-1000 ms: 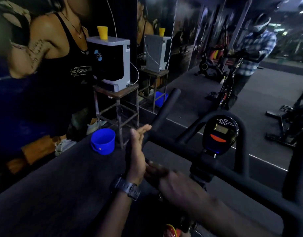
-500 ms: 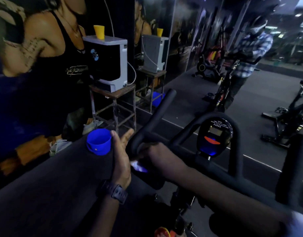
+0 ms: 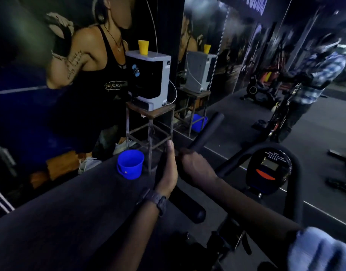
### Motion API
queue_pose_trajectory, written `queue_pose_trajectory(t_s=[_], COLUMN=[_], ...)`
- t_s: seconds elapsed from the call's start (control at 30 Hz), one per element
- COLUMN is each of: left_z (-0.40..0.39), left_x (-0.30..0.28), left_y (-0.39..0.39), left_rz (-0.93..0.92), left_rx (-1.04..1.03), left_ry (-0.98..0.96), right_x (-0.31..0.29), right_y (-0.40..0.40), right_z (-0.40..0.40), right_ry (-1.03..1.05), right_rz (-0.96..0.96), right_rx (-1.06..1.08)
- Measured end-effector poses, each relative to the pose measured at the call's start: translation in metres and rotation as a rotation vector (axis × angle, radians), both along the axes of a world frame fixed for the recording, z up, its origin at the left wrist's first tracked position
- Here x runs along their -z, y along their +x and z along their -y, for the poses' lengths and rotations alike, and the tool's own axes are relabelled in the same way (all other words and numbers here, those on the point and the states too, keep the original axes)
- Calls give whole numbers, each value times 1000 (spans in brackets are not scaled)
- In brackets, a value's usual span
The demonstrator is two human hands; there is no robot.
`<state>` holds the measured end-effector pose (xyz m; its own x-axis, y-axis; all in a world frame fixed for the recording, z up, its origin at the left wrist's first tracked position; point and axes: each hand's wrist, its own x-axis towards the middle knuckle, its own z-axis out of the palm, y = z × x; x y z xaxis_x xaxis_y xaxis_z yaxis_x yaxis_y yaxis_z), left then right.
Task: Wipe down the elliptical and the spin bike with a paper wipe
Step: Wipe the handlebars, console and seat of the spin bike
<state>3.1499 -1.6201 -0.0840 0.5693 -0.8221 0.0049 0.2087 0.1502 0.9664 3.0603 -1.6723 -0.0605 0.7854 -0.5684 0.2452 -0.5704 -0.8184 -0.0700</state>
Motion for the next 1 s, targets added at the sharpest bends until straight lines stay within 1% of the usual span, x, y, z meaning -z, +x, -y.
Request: queue_pose_trajectory(t_s=[0.07,0.17,0.2,0.23,0.3,0.33,0.4,0.47,0.5,0.6,0.67,0.73,0.77,0.83,0.93,1.0], left_z=[8,19,21,23,26,25,26,25,24,22,21,19,19,19,23,21], left_x=[-16,-26,-26,-25,-20,-20,-19,-18,-18,-15,-14,-12,-9,-5,-2,-3], left_y=[1,-2,-3,-3,-2,-2,-3,-5,-6,-6,-6,-6,-5,-3,1,-2], left_rz=[-18,-11,-7,-3,9,12,18,42,47,59,99,201,253,279,283,332], left_rx=[58,124,119,100,80,81,78,59,49,44,63,67,62,50,43,58], left_ry=[1,-7,8,21,33,32,33,38,37,43,49,52,44,43,81,93], right_x=[-11,-23,-24,-21,-8,-7,-14,-20,-20,-23,-31,-34,-33,-24,-17,-19], right_y=[0,-3,-6,-7,-11,-13,-14,-14,-15,-22,-22,-19,-17,-17,-19,-19], right_z=[14,44,39,31,14,10,18,26,25,10,10,21,24,25,20,16], right_ry=[5,32,31,16,5,19,54,129,125,66,51,11,-8,-24,-49,-97], right_rz=[-59,-5,-7,-34,-73,-105,-83,-2,-7,-83,-120,-109,-104,-89,-76,-54], right_rx=[43,216,232,200,43,8,56,133,142,61,63,108,98,62,63,55])
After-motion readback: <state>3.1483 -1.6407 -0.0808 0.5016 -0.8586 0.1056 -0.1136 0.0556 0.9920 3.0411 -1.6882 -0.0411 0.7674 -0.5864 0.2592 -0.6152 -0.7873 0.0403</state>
